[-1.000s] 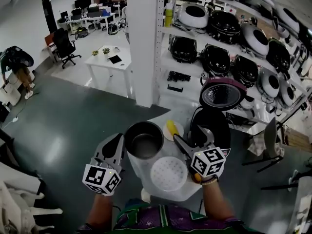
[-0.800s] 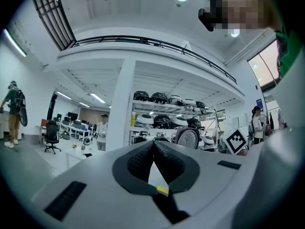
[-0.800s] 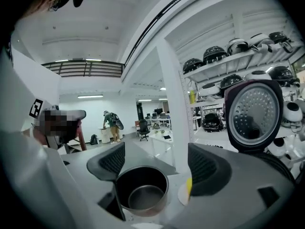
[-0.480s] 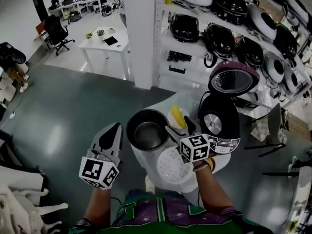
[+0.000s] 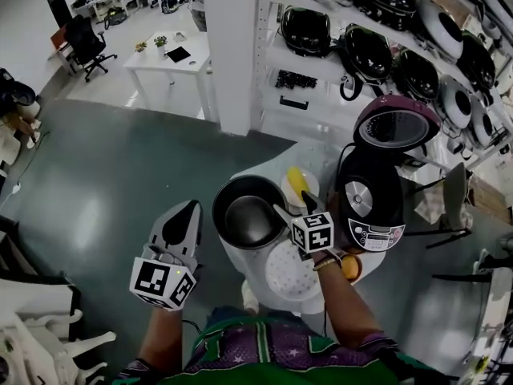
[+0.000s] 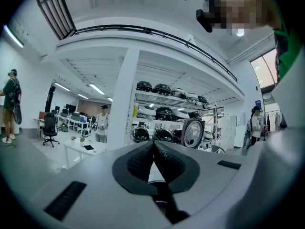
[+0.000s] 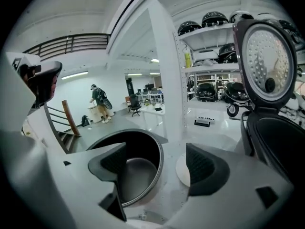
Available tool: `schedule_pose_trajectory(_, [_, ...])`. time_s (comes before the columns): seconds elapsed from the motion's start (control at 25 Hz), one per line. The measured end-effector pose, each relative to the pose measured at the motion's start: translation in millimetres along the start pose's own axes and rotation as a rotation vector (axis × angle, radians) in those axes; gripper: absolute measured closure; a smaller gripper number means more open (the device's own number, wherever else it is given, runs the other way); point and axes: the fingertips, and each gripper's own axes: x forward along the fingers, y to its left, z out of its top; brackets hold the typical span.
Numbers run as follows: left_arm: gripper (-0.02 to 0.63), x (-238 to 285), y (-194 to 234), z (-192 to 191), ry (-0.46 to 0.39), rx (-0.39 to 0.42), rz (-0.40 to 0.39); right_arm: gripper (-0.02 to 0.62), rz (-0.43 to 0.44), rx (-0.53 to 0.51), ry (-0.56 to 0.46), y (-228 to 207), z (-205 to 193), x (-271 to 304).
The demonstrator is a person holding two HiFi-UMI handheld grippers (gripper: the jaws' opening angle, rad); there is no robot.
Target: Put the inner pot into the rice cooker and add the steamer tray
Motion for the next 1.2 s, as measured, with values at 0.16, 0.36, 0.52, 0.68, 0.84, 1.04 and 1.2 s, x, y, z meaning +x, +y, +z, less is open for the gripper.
schedule_pose_trajectory(0.16, [0.586,6.9,8.0,-10.3,0.021,-0.015,-0.012,0.216,-0.009,0.016,0.036,-5.8,-14.4,20.3])
schedule_pose_trajectory(0.36, [0.586,6.2,19.0,-20.4,0.051,-0.02,0.003,0.221,-0.011,0.004,0.091,-6.8,-30.9,45.2])
schedule_pose_trajectory(0.52, [0.586,3.5,26.1,-26.0,0.061,-0.021,0.018,0.227,-0.012,0.006,0.132,-10.0,-45.9,61.0])
schedule_pose_trajectory(0.68, [0.586,0.4,32.6,-30.2,0.071,-0.025,0.033,0.235,-0.016,0.015,0.156,-12.3,-55.3,69.2])
schedule_pose_trajectory(0.84, [0.586,0.3,36.8,-29.2,0.067,-0.032,0.043,0.249,-0.021,0.038,0.16,-16.6,-55.3,75.4])
schedule_pose_trajectory(1.04, [0.586,-4.1,39.9,-31.7,0.075,-0.031,0.057,0.31,-0.042,0.025,0.178,-21.2,-54.3,76.8])
schedule_pose_trajectory(1.2, [0.586,-8.4,42.8,-33.0,0.07,-0.031,0.07,0.399,-0.028,0.005,0.194,-18.5,-56.3,78.0])
